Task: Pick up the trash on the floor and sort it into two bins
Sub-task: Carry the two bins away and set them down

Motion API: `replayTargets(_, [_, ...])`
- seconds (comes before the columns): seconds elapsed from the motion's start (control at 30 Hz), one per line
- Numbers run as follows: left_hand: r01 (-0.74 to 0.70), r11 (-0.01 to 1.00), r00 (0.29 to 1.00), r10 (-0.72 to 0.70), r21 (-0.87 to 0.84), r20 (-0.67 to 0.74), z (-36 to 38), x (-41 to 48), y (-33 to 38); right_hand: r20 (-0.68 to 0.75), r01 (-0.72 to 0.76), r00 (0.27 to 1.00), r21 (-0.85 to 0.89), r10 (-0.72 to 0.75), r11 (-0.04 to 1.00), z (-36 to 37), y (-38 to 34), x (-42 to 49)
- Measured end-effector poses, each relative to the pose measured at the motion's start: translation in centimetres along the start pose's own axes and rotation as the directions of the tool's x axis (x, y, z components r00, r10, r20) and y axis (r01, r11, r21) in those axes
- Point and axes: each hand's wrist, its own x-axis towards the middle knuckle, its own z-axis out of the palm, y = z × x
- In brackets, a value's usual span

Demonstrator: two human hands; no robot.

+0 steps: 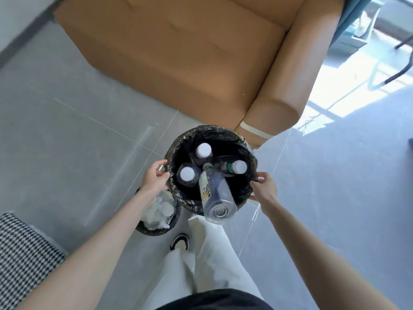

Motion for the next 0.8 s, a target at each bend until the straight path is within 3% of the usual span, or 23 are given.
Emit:
replayTargets(0.4, [-0.128,0.992,0.950,0.119,0.014,0.289,0.2,-14.8,2.5,-0.179,0.107,0.981,0.177,-0.075,0.978,-12.5,4.9,-16.7])
replayTargets(0.67, [-0.195,0.973,0.856,0.110,0.120,0.505,9.9,-21.4,5.6,-0.302,0.098,0.953,0.318,0.003,0.943,-23.2,9.6,-19.8])
replayTargets(0.8, [-0.240,0.958,0.808,0.108,0.156,0.580,18.3,-23.8,7.7,-0.375,0.111,0.926,0.385,0.046,0.916,-30.5,12.0,-18.8])
